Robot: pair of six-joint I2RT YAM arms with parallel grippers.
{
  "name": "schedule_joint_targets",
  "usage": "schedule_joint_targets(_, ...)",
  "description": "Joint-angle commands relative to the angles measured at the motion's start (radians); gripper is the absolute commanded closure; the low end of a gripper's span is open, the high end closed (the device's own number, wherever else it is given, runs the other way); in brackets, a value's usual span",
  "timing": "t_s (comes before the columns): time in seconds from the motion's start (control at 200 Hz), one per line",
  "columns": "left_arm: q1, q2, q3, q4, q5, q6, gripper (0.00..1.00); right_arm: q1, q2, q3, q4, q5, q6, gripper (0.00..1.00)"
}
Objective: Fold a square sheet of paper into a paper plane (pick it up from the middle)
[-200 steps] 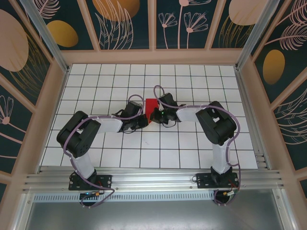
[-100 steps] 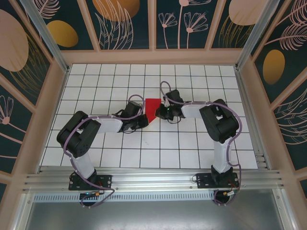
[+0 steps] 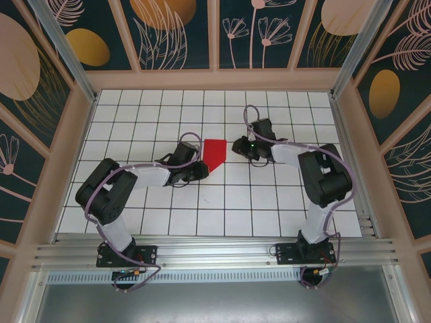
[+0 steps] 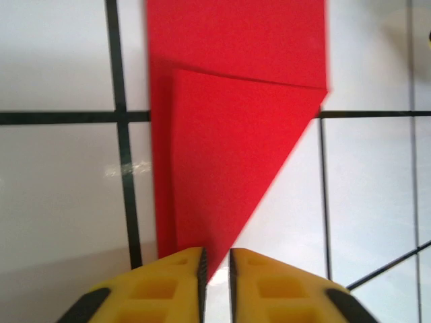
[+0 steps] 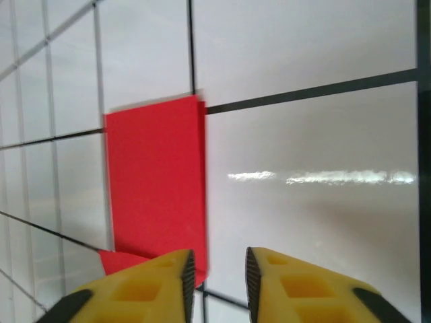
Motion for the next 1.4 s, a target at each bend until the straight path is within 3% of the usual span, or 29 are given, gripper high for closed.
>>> schedule_joint_targets(0.0, 0.001, -0.071, -0.002, 0.036, -0.033, 0.011, 0.74, 0.011, -0.08, -0.065, 0.033, 0.026, 0.021, 0.61)
schedule_joint_targets(0.26, 0.001, -0.059, 0.013, 0.072, -0.092, 0.116, 0.63, 0.058, -0.095, -0.128, 0.076, 0.013, 0.102, 0.41)
schedule_joint_targets(0.38, 0.0, -0.047, 0.033, 0.021, -0.147, 0.167, 0.6, 0.066, -0.077, -0.137, 0.106, -0.005, 0.141, 0.37)
schedule_joint_targets(0.646, 0.002, 0.038, 0.1, -0.045, -0.231, 0.118, 0.72, 0.104, 0.0, -0.084, 0.114, -0.04, 0.159, 0.4)
schedule_joint_targets(1.006, 0.01, 0.095, 0.128, -0.057, -0.254, 0.073, 0.77, 0.131, 0.073, -0.018, 0.119, -0.07, 0.173, 0.49)
schedule_joint_targets(1.396, 0.019, 0.123, 0.129, -0.065, -0.245, 0.067, 0.81, 0.134, 0.113, 0.028, 0.1, -0.07, 0.181, 0.52)
